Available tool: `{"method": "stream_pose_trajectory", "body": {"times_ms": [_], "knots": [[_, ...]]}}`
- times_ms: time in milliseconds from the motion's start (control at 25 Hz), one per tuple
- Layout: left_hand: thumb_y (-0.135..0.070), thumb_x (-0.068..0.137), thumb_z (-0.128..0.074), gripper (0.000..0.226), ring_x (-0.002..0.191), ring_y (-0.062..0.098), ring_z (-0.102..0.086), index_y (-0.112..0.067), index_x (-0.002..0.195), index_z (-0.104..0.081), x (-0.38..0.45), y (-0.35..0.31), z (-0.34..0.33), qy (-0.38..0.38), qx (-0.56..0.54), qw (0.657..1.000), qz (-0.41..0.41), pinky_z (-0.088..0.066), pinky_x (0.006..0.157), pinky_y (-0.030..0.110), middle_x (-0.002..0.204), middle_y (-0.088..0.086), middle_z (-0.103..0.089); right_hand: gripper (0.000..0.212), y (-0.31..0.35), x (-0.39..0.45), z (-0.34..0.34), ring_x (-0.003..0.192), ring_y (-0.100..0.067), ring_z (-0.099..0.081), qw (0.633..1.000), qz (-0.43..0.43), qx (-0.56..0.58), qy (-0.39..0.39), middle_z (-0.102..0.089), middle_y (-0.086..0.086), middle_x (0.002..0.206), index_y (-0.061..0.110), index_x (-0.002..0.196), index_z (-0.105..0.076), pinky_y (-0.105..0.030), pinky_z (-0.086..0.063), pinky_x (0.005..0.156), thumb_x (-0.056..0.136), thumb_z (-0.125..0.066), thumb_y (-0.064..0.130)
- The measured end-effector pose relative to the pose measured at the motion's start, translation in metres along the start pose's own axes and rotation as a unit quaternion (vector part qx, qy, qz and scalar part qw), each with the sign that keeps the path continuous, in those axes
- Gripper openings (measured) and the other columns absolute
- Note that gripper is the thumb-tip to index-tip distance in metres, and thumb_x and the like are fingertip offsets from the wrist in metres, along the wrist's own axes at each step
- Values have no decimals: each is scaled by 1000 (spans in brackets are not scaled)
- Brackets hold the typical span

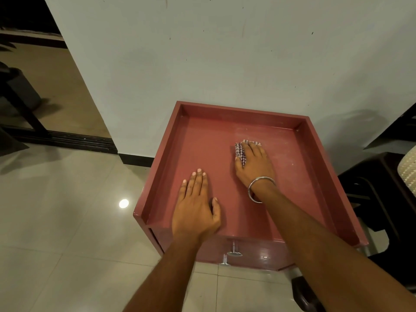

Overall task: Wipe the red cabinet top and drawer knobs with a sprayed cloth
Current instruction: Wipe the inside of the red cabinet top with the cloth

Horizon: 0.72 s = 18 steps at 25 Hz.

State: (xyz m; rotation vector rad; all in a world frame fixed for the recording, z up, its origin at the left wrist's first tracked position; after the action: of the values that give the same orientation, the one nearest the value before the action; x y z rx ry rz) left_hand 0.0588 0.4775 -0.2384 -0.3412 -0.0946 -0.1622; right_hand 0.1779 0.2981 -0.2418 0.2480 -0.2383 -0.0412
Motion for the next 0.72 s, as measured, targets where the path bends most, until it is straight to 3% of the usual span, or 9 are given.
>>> {"method": "stream_pose_trajectory", "body": {"times_ms": [120,280,440,720], "knots": [[-42,93,-22,71,149,13,7,-11,153,-2,1,-1,1,-1,2,1000,-2,-1,122,36,162,4,3,68,-23,11,3,143,-28,-25,999,-31,-12,-11,-34,-8,152,13,144,-34,-42,-18,120,84,-28,45],[-42,92,-22,71,149,14,4,-10,153,-6,2,-2,0,-4,4,1000,3,-2,122,37,162,5,-1,64,-5,18,-4,145,-31,-19,998,-67,-10,1,-29,-9,155,12,146,-29,-43,-13,121,89,-37,38],[-43,88,-17,74,149,15,3,-9,153,-7,3,1,-1,-1,9,1000,3,-2,122,37,162,5,-2,66,25,16,-13,144,-30,-21,1000,-4,8,13,-32,-9,153,13,145,-32,-42,-15,121,86,-34,41],[-41,92,-24,71,149,14,4,-9,153,-5,1,-1,0,-8,-5,1000,-2,-2,122,37,162,5,-1,70,-30,41,-4,142,-32,-26,999,-50,-17,2,-34,-14,151,8,144,-33,-42,-15,120,82,-30,42]]}}
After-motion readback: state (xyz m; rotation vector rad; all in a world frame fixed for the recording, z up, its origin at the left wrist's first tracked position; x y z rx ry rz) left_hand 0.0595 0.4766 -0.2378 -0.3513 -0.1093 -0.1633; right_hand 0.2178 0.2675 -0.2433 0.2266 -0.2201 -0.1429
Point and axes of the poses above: each hand's wrist, its own x-axis towards the middle knuckle, its own z-axis out of the back of the hand, y = z × x, the point moved 4 cm from there along x, towards the middle knuckle
